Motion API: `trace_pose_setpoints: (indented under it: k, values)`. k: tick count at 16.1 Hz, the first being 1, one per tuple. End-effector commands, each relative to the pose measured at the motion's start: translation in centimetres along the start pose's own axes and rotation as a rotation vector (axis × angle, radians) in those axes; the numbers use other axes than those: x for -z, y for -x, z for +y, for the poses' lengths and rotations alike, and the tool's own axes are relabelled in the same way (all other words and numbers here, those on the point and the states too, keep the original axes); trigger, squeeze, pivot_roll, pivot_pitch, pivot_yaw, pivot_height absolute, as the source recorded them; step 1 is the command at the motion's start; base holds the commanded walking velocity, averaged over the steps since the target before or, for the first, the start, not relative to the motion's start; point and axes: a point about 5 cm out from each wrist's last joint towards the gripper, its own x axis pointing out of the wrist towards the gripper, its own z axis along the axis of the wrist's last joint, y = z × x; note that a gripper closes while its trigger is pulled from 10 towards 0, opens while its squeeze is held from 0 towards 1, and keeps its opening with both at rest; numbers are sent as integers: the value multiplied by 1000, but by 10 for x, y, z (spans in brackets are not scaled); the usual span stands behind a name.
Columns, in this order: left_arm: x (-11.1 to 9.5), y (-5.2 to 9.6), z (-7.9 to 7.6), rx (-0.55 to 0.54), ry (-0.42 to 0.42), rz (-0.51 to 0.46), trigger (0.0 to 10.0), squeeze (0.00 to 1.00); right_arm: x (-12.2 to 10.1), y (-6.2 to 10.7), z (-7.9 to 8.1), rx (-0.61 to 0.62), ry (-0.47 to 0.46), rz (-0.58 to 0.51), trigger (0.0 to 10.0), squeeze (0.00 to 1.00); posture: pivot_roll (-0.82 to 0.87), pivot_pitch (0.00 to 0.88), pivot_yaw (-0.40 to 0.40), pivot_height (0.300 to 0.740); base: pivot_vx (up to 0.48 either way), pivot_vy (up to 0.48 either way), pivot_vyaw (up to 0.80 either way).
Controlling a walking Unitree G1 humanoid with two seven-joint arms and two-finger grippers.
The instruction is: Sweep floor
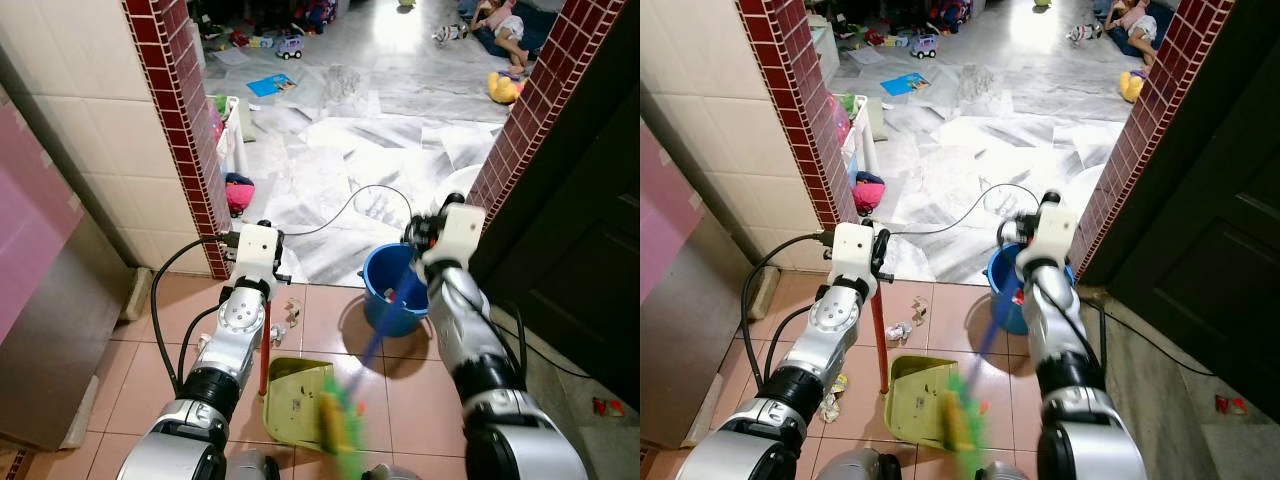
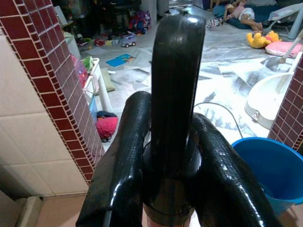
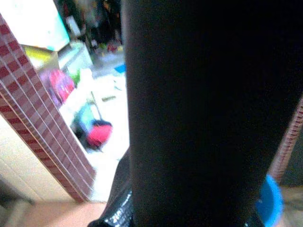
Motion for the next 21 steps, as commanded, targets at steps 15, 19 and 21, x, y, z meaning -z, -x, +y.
trace_pose_setpoints:
  k: [15, 19, 21]
  values:
    - [30, 16, 24, -38, -72, 112, 10000, 0, -29, 16, -7, -205, 339, -223, 10000, 0, -3, 0, 3, 740, 0, 0, 0]
    - [31, 22, 27, -45, -84, 120, 10000, 0, -11, 21, -16, -94, 353, -159, 10000, 0, 10, 0, 8, 740, 0, 0, 0]
    - [34, 30, 24, -36, -66, 154, 10000, 0, 7, 25, -20, 48, 353, -65, 10000, 0, 33, 68, 3, 740, 0, 0, 0]
